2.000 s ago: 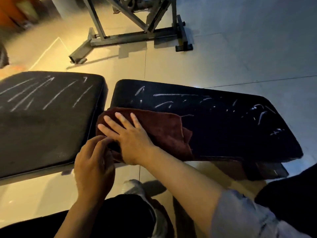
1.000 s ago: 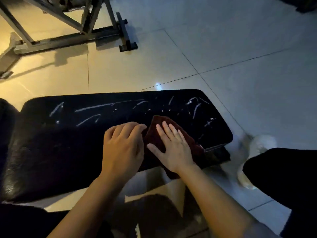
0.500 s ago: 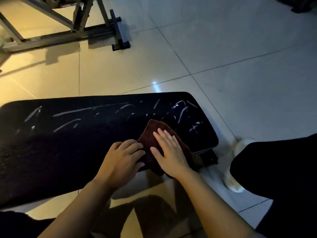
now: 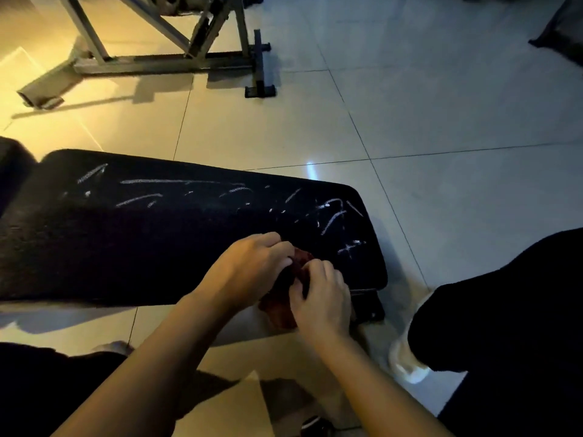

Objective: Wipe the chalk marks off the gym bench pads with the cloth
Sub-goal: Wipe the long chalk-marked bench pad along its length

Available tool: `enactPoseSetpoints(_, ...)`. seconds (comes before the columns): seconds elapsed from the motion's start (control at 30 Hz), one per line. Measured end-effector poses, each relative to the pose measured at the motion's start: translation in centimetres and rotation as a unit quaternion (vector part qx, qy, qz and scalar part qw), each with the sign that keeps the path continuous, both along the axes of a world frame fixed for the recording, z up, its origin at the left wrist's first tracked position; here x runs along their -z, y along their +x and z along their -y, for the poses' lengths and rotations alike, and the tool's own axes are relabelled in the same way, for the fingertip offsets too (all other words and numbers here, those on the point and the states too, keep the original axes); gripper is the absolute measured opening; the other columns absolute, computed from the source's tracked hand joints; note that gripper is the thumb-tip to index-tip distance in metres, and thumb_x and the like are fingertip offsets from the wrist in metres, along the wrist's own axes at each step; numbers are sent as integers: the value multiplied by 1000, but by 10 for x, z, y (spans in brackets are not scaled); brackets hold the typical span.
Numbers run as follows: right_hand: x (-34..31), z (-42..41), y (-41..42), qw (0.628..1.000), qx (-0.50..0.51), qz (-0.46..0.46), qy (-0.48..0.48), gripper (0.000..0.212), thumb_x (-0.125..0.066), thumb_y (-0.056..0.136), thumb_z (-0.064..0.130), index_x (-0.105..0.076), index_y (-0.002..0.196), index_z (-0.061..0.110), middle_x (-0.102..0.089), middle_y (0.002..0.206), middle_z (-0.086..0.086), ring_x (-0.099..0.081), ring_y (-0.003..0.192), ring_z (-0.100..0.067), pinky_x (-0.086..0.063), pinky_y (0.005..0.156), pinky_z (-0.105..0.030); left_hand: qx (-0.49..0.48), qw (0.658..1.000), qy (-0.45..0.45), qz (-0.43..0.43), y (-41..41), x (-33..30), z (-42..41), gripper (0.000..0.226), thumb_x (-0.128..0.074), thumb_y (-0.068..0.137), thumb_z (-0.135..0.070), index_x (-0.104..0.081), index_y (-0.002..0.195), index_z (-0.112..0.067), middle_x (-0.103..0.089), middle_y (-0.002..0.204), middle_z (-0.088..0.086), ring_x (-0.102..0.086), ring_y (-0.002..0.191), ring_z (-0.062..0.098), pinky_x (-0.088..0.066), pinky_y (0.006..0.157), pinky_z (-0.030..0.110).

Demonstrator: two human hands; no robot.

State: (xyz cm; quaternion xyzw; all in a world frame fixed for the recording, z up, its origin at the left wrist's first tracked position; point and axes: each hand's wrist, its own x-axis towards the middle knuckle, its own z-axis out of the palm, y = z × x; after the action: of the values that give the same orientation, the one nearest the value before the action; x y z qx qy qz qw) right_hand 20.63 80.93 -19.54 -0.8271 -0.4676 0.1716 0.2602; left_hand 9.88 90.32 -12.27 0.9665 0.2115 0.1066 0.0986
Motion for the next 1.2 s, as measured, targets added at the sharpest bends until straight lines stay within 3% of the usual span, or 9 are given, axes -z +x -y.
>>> enactPoseSetpoints(0.13, -8, 13, 28, 998, -40, -54, 6, 21, -57, 92, 40, -45, 107, 29, -51, 100, 11, -54, 92, -8, -52, 81, -31, -37, 998, -1, 41, 14, -10, 14, 21, -49, 88, -25, -68, 85, -15, -60, 77, -3, -55, 64, 10, -49, 57, 22)
enactPoseSetpoints(0.27, -15, 19, 41, 992, -84, -98, 9, 41, -63, 81, 60, -45, 107, 33, -52, 99, 13, -54, 89, -4, -51, 74, -29, -71, 994, 34, 71, 31, -22, 33, 20, -51, 86, -25, -67, 83, -13, -61, 76, -1, -55, 62, 12, -46, 57, 21)
enactPoseSetpoints(0.4, -18, 21, 67, 989, -140, -56, 13, 25, -64, 87, 46, -48, 100, 31, -48, 96, 13, -52, 86, -7, -44, 68, -24, -124, 987, 43, 97, 39, -34, 46, 20, -55, 87, -27, -67, 84, -12, -60, 77, -1, -53, 62, 10, -39, 56, 14)
enactPoseSetpoints(0.57, -13, 37, 117, 973, -220, -69, -34, 25, -57, 97, 29, -60, 122, 28, -62, 114, 10, -58, 103, -12, -51, 84, -29, -177, 972, 55, 141, 43, -38, 58, 25, -57, 87, -32, -69, 86, -10, -61, 77, 0, -55, 61, 12, -48, 52, 21)
enactPoseSetpoints(0.77, -9, 45, 155, 968, -233, -80, -47, 9, -56, 97, 28, -62, 103, 30, -63, 99, 12, -59, 92, -9, -54, 83, -36, -233, 950, 40, 202, 45, -34, 83, 30, -56, 88, -37, -68, 85, -10, -63, 80, 1, -60, 65, 14, -53, 56, 26)
enactPoseSetpoints(0.93, -38, 37, 136, 927, -353, -126, 1, 37, -66, 90, 32, -57, 125, 27, -56, 121, 9, -52, 109, -7, -47, 94, -28, -242, 952, 48, 181, 59, -37, 103, 28, -56, 86, -37, -68, 84, -11, -61, 79, 0, -58, 63, 14, -54, 53, 31)
enactPoseSetpoints(1.07, -50, 33, 130, 918, -381, -108, 18, 12, -57, 97, 27, -66, 105, 26, -66, 98, 6, -61, 88, -11, -53, 82, -35, -253, 951, 61, 169, 61, -53, 114, 27, -57, 84, -35, -69, 83, -11, -60, 78, 0, -56, 61, 13, -49, 51, 26)
enactPoseSetpoints(1.13, -51, 36, 135, 924, -368, -103, 12, 16, -55, 98, 36, -64, 106, 26, -67, 94, 7, -62, 86, -9, -53, 80, -33, -272, 943, 67, 178, 58, -61, 117, 27, -57, 84, -34, -68, 84, -9, -61, 78, 2, -56, 63, 12, -44, 54, 19)
enactPoseSetpoints(1.2, -55, 43, 137, 916, -365, -168, 9, 31, -54, 91, 54, -61, 107, 29, -66, 94, 12, -62, 87, -4, -54, 81, -30, -287, 938, 76, 179, 58, -67, 121, 27, -57, 83, -33, -68, 84, -9, -61, 78, 2, -55, 64, 12, -41, 57, 16)
